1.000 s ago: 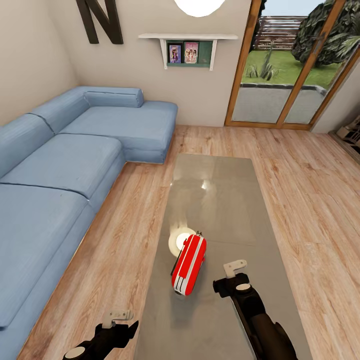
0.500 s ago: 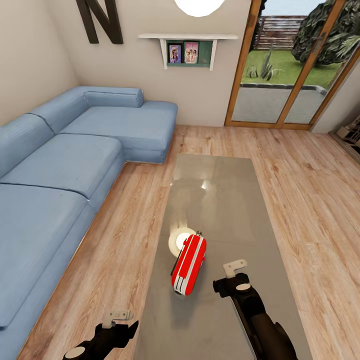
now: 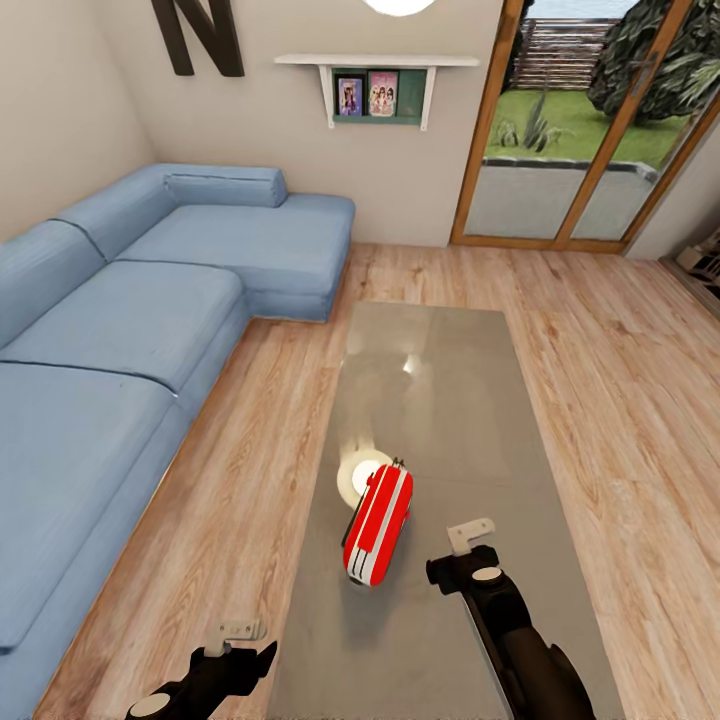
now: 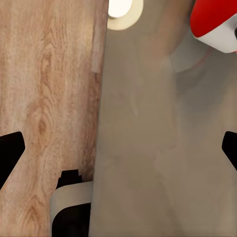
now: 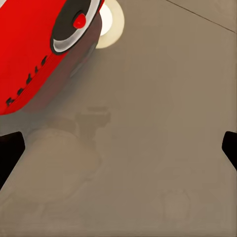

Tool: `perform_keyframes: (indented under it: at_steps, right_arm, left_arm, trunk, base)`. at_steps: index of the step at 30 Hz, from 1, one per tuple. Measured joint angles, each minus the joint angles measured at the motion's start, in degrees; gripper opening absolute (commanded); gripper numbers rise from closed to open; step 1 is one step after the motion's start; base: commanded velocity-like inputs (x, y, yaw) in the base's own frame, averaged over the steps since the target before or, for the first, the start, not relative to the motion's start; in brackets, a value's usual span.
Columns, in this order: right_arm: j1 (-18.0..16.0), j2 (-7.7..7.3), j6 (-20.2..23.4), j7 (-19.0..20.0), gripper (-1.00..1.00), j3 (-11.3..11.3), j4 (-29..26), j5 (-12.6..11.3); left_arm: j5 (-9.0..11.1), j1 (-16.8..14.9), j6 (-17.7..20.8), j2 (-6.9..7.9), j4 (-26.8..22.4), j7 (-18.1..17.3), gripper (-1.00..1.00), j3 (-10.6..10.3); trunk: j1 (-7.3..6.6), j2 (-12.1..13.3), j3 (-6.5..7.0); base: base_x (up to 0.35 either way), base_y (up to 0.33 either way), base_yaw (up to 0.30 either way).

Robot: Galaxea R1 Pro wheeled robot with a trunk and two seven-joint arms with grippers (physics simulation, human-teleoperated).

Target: Turn on the radio receiver that's on the table in the living room.

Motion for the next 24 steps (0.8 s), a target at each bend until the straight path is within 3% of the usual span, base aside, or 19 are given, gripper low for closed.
perform_keyframes:
  at_steps: [24]
  right_arm:
    - [0.0, 0.0, 0.1, 0.0, 1.0, 0.1, 0.0, 0.1]
  left_arm:
    - [0.0, 0.0, 0.0, 0.0, 0.0, 0.0, 1.0, 0.0]
  trunk:
    - [0.0, 0.0, -2.21]
  base:
    - [0.0, 0.0, 0.0]
